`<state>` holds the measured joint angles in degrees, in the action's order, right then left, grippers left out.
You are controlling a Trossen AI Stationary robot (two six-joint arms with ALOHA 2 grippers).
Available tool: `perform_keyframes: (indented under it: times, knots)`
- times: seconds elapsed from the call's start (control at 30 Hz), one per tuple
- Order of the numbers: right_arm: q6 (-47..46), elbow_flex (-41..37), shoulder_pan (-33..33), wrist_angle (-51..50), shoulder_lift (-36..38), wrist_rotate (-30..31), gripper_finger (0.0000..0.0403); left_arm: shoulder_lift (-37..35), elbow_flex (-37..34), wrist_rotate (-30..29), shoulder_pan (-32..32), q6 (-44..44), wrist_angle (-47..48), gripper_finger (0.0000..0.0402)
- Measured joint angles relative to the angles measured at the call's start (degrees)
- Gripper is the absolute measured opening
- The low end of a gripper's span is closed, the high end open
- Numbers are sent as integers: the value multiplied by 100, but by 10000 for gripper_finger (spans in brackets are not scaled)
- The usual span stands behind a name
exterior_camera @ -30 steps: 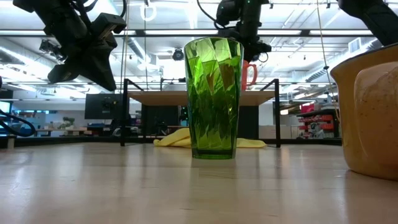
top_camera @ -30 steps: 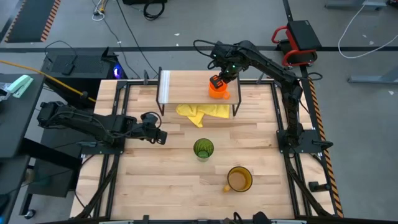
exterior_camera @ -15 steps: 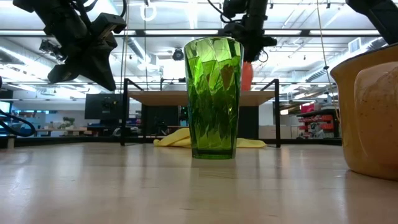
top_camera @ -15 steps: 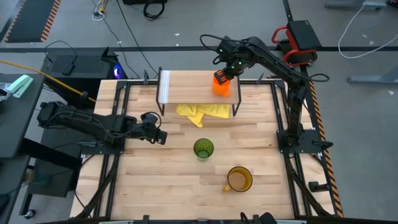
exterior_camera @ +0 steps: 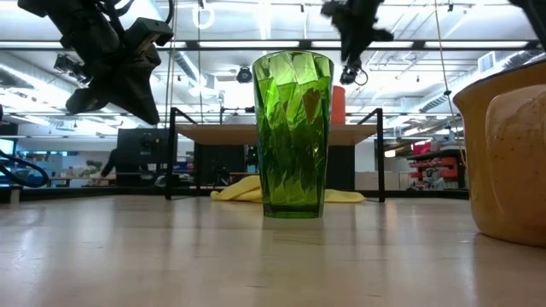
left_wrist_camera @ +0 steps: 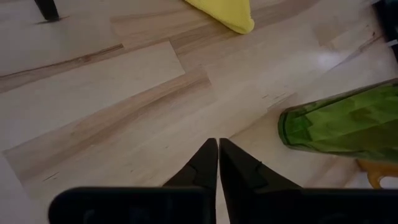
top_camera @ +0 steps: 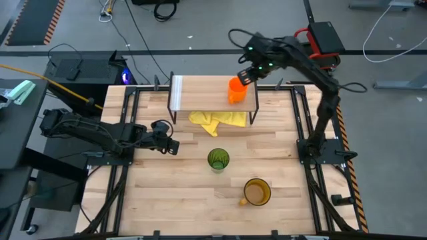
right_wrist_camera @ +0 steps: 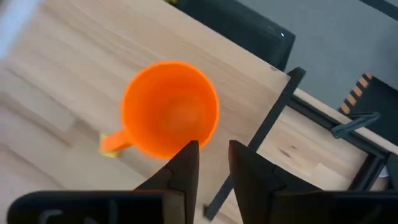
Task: Stack small to large cups/mugs on shelf
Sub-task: Put the orange mug on the shelf
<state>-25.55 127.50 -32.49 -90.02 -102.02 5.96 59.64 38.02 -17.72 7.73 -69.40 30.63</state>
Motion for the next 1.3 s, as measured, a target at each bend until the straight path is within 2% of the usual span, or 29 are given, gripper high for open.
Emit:
perform_keyframes:
  times: [0.13, 0.23, 0.37, 0.43, 0.53, 0.63, 0.7, 0.87, 1.03, 1.13, 1.3]
  knots:
    - [-554, 11, 243, 110, 402, 195, 86, 0, 0, -93, 0, 20, -31, 15]
    - [-899, 11, 629, 475, 443, 262, 79, 0, 0, -239, -12, 204, -167, 14]
    - [-379, 6, 1438, 952, 311, 426, 51, 0, 0, -305, -140, 541, -656, 20]
    - [-1, 4, 1739, 758, 267, 961, 25, 0, 0, -309, -250, 777, -1027, 23]
    - [-173, 0, 1872, 292, 326, 1883, 8, 0, 0, -307, -486, 1203, -1682, 24]
    - [-560, -83, 1893, 74, 485, 1903, 12, -2, 0, -277, -851, 1727, -2442, 19]
    - [-816, -260, 1986, -4, 574, 1821, 6, -2, 37, -23, -1186, 2018, -2807, 14]
    - [-1674, -1516, 2341, 474, 1208, 1810, 4, 59, 432, 1068, -2099, 2498, -3079, 8]
    - [-2083, -3544, 2456, 2611, 2178, 1670, 2, 328, 1028, 2067, -2678, 2790, -3086, 19]
    - [-2225, -4432, 2201, 3702, 2714, 1644, 2, 801, 1511, 2565, -2846, 2990, -3081, 20]
    - [-2607, -5429, 1864, 4023, 3160, 1590, 1, 1723, 2352, 3130, -3022, 3250, -2843, 8]
